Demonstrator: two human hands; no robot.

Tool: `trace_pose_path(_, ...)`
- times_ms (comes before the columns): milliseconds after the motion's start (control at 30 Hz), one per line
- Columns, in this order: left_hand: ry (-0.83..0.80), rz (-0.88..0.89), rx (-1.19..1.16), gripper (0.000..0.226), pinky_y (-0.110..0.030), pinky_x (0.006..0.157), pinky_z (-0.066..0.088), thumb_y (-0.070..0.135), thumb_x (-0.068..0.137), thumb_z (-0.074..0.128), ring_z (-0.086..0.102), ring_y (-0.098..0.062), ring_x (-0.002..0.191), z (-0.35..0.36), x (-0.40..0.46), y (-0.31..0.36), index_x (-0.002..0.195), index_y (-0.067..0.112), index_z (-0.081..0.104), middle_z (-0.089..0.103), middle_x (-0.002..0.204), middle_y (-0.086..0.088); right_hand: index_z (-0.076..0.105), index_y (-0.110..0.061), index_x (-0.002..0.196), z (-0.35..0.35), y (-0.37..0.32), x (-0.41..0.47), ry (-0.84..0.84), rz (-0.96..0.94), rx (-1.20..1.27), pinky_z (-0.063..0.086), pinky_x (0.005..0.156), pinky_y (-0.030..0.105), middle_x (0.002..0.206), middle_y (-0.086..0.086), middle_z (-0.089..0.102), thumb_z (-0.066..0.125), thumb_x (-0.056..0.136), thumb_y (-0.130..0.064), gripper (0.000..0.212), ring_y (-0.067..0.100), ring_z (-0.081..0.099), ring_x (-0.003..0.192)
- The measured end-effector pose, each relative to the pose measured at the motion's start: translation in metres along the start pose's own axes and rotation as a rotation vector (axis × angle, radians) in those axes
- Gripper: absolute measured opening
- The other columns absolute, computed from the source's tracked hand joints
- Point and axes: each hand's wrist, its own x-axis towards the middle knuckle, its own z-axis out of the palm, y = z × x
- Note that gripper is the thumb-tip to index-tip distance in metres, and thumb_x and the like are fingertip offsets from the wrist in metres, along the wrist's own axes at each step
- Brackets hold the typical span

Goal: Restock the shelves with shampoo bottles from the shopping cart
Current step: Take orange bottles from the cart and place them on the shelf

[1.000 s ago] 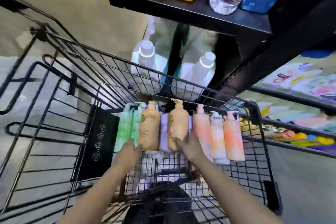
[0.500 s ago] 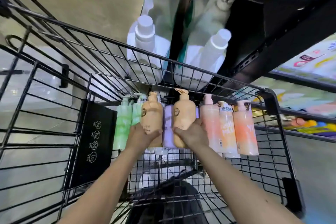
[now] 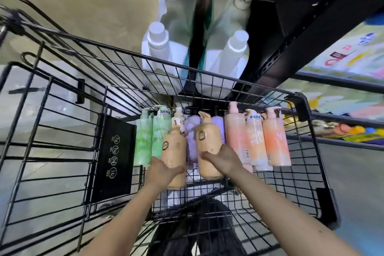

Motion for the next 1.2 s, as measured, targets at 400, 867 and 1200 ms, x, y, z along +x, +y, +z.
trace_pose_path(400, -0.173, 0.076, -0.382, 0.068, -0.023, 0.05, 0.046, 0.036, 0.055, 0.075, 0.062, -0.019, 0.069, 0.003, -0.129, 0.029, 0.111, 0.002, 0.056, 0.067, 0.092, -0.012, 0.059, -0.024, 0.105, -0.1, 0.078, -0.145, -0.066, -0.004, 0.479, 0.056, 0.073, 0.025, 0.095, -0.004, 0.071, 0.071, 0.047, -0.06, 0.069, 0.011, 0.068, 0.085)
trace_pose_path(867, -0.249, 0.403, -0.608, 0.058, -0.023, 0.051, 0.053, 0.027, 0.054, 0.084, 0.071, -0.012, 0.066, 0.142, -0.331, 0.146, 0.102, 0.009, 0.057, 0.075, 0.076, 0.0, 0.062, -0.017, 0.111, -0.28, 0.232, -0.245, 0.044, -0.244, 0.748, 0.054, 0.064, 0.025, 0.094, -0.003, 0.076, 0.073, 0.054, -0.05, 0.067, 0.013, 0.072, 0.084)
trace_pose_path(1200, -0.26, 0.545, -0.632, 0.09, -0.035, 0.069, 0.054, 0.044, 0.028, 0.079, 0.067, -0.023, 0.084, 0.223, -0.401, 0.235, 0.106, 0.007, 0.056, 0.07, 0.099, -0.015, 0.063, -0.014, 0.109, -0.415, 0.282, -0.262, 0.06, -0.427, 0.781, 0.052, 0.062, 0.02, 0.091, -0.002, 0.076, 0.077, 0.044, -0.044, 0.073, 0.01, 0.071, 0.083)
